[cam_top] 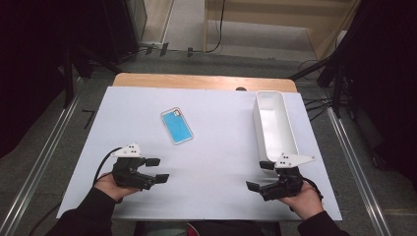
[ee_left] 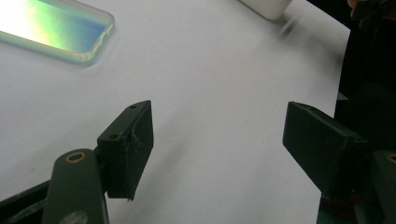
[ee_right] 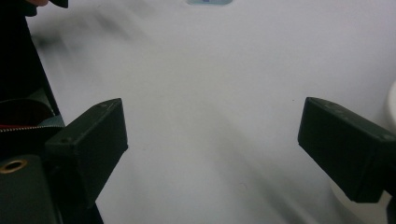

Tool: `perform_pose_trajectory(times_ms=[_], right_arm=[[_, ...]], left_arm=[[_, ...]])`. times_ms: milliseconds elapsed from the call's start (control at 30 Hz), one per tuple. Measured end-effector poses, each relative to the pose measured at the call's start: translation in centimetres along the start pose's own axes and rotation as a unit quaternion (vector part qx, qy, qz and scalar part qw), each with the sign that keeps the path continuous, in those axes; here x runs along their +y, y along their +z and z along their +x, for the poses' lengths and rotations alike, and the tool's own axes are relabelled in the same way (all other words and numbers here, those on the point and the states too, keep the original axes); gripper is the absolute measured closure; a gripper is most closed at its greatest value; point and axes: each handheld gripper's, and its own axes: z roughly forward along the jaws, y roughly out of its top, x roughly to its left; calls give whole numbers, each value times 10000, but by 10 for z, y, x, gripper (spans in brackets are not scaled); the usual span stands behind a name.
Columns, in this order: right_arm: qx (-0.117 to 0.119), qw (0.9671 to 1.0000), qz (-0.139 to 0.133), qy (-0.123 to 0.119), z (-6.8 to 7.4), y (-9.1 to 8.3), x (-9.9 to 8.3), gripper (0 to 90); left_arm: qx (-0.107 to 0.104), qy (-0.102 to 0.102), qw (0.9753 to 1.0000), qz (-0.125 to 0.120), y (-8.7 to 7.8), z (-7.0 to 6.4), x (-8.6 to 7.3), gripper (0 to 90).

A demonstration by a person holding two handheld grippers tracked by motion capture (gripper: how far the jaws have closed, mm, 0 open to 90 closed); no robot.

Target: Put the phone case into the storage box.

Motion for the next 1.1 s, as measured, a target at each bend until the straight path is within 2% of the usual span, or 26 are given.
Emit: perform_pose_trajectory(times_ms=[600, 1100], right_arm=[[10, 10000, -6, -51, 1, 1, 1, 70], [56, 10000, 7, -39, 3, 3, 1, 70]], left_arm=[[24, 47, 10000, -61, -1, -1, 1, 247], [75, -15, 9999, -80, -2, 0, 2, 247]])
